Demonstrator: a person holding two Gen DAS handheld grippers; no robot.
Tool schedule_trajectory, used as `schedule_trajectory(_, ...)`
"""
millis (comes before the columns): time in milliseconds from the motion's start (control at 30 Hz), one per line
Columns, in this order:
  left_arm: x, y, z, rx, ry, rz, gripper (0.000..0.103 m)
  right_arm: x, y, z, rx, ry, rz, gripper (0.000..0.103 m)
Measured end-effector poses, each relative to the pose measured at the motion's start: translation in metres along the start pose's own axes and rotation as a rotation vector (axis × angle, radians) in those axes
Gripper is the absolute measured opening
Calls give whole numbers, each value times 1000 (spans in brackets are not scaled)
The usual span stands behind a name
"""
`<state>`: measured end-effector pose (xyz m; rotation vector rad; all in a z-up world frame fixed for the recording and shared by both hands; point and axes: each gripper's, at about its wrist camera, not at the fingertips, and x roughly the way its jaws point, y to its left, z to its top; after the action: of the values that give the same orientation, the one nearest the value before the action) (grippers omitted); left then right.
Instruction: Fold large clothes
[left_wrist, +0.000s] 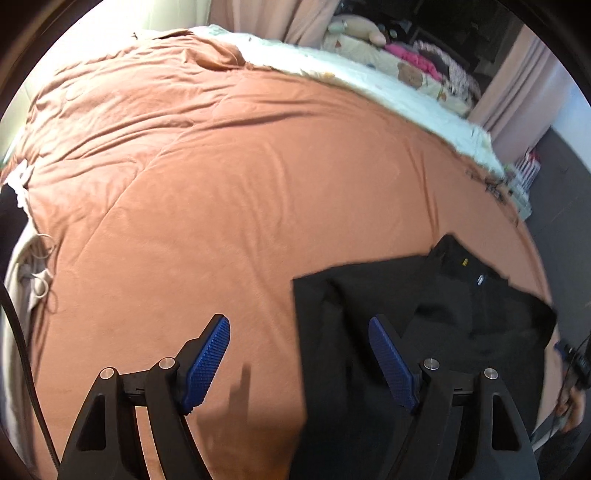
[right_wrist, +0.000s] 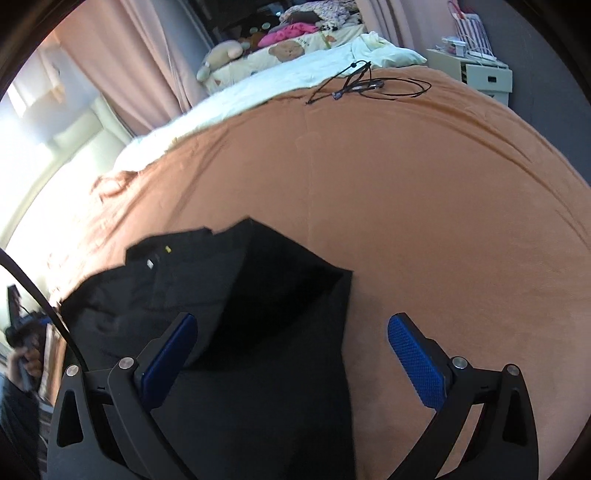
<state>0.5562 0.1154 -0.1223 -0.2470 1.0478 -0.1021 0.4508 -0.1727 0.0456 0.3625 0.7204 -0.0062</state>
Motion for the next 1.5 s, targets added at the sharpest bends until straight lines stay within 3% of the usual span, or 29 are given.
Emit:
schedule_trajectory(133,19,-6,-11,95,65,77,79,20,10,12,-60,67,-75,103)
schedule_trajectory(200,30,-11,-14,134,87,71,79,29,15,14,-81,107,-104,103)
schedule_trajectory(400,57,-35,1,216,72,51,79,54,32,28,-117,157,-65,103)
schedule_trajectory(533,69,-43,22,201,40,27,79,77,33,53,-114,144,-24,103)
schedule_trajectory(667,83,-44,42,179,32,-23,77,99,28,73,-90,137,11,90)
schedule_trajectory(733,89,-46,47,172,33,-40,71,110,26,79,-81,138,20,76)
schedule_trajectory(767,92,-45,50,168,34,-51,68,114,21,77,-78,139,28,61)
schedule_trajectory(833,97,-45,55,163,39,-71,60,120,16,75,-66,138,41,50)
schedule_trajectory(900,102,-46,58,164,50,-83,53,124,9,76,-47,131,48,30)
schedule_trajectory(1000,106,-47,60,169,51,-83,43,125,0,78,-13,109,68,17)
schedule_trajectory(1067,107,-50,62,164,56,-92,34,119,-5,76,-1,80,64,12)
schedule_trajectory(1133,106,-53,61,179,52,-82,7,111,-5,73,6,51,64,8)
schedule_trajectory(1500,45,-55,71,196,-110,-29,4,63,19,62,-29,-80,91,3)
